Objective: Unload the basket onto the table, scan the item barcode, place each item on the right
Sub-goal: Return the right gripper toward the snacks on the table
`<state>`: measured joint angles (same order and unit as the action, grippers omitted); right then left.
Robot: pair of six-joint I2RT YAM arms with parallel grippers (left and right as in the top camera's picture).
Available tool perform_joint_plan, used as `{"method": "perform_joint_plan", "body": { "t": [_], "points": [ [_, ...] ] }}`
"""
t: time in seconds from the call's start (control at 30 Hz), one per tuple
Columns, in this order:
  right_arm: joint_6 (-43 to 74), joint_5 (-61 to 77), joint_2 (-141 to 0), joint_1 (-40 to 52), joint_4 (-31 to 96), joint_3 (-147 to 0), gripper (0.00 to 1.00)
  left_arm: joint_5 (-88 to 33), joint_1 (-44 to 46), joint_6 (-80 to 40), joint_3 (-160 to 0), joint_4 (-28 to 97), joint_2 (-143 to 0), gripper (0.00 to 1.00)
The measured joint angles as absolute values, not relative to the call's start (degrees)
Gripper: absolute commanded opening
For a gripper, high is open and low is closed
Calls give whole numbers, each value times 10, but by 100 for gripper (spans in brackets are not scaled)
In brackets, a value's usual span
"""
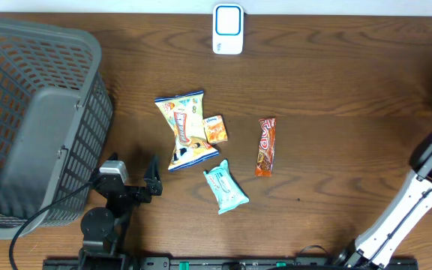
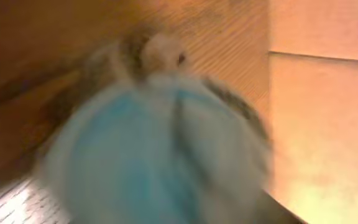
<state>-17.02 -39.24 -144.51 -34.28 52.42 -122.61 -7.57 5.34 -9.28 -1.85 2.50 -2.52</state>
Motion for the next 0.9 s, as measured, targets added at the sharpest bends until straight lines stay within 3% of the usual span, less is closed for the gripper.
{"method": "perform_joint_plan", "body": {
  "t": [0.1, 0.13, 0.47, 0.77, 0.9],
  "points": [
    [-150, -365, -1445, -351, 526, -1222, 91, -76, 53, -93, -18, 25, -25, 98],
    [-145, -362, -1445, -350, 526, -1222, 99, -76, 53, -93, -18, 25, -25, 98],
    [-79, -262, -1384, -323, 531, -1219, 99, -76, 53, -93, -18, 25, -25, 98],
    [-49, 120, -1153, -243, 584, -1218, 99, -76, 53, -93, -18, 25, -25, 98],
    [53, 198, -1099, -168, 662, -1228, 99, -76, 53, -93, -18, 25, -25, 98]
  ]
}}
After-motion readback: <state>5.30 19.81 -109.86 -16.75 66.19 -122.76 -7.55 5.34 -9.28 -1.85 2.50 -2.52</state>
